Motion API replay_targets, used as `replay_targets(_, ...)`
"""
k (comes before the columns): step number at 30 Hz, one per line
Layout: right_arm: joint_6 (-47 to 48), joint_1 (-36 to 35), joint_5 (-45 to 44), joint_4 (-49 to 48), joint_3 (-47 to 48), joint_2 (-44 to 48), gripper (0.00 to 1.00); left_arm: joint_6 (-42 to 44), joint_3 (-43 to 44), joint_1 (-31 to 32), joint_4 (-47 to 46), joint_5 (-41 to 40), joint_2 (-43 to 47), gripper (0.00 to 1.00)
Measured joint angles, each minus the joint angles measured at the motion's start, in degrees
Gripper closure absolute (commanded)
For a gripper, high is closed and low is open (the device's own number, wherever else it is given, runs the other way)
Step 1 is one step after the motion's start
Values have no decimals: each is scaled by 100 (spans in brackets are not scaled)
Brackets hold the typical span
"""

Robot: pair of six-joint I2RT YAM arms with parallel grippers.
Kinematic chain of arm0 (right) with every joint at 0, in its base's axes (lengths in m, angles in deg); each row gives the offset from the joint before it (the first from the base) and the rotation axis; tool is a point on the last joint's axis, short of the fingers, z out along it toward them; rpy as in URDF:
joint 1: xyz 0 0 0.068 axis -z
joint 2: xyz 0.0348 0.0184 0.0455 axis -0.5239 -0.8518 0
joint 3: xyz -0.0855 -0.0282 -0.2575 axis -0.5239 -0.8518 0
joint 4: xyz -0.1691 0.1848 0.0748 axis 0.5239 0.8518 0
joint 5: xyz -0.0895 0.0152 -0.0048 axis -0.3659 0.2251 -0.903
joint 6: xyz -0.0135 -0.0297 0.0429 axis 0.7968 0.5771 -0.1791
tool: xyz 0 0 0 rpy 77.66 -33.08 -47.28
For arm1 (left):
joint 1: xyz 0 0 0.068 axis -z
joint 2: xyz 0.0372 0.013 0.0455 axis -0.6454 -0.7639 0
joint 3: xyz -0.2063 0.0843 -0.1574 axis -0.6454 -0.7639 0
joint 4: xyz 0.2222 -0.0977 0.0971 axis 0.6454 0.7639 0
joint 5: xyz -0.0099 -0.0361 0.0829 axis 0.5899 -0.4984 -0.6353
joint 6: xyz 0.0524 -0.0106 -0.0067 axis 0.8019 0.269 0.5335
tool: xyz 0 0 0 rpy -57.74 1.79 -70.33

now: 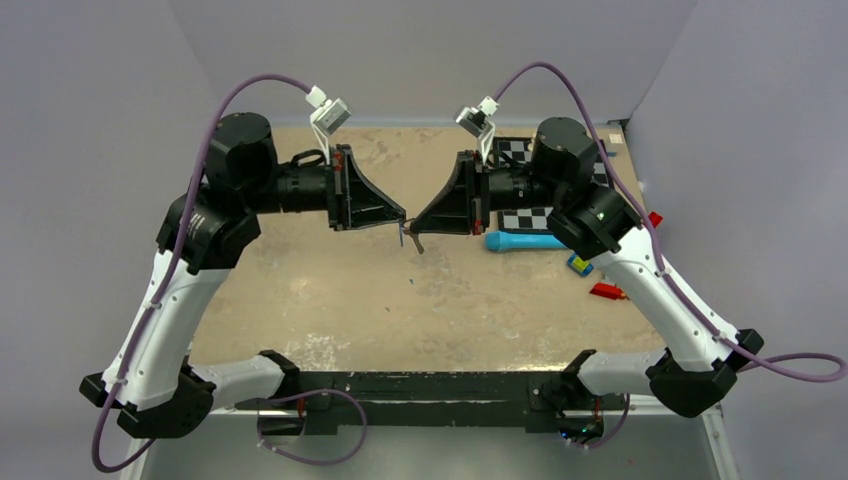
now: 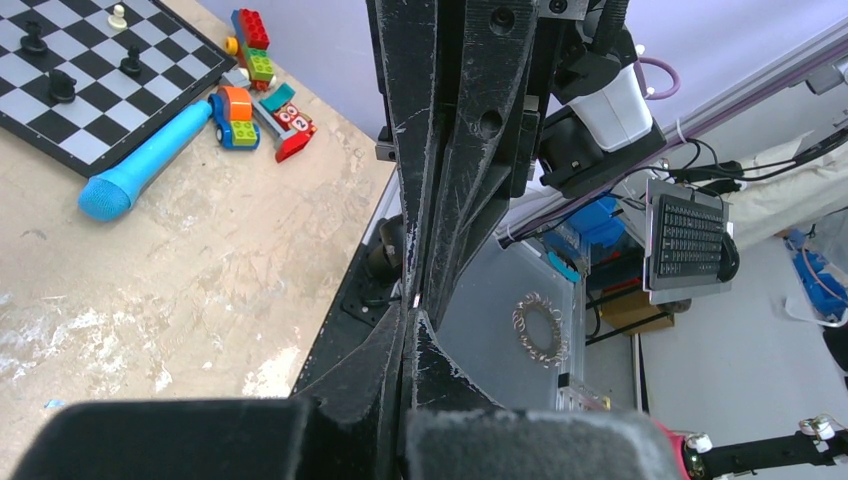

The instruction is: Remove the keys from the keyring

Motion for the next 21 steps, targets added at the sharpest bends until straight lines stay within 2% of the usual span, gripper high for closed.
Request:
replay_targets(12, 0, 0, -20, -9, 0, 0, 100, -133, -33, 17, -26, -177, 83, 100)
replay_targets(21, -20, -2, -20, -15, 0, 0, 100, -682, -651, 26, -525, -713, 605, 100)
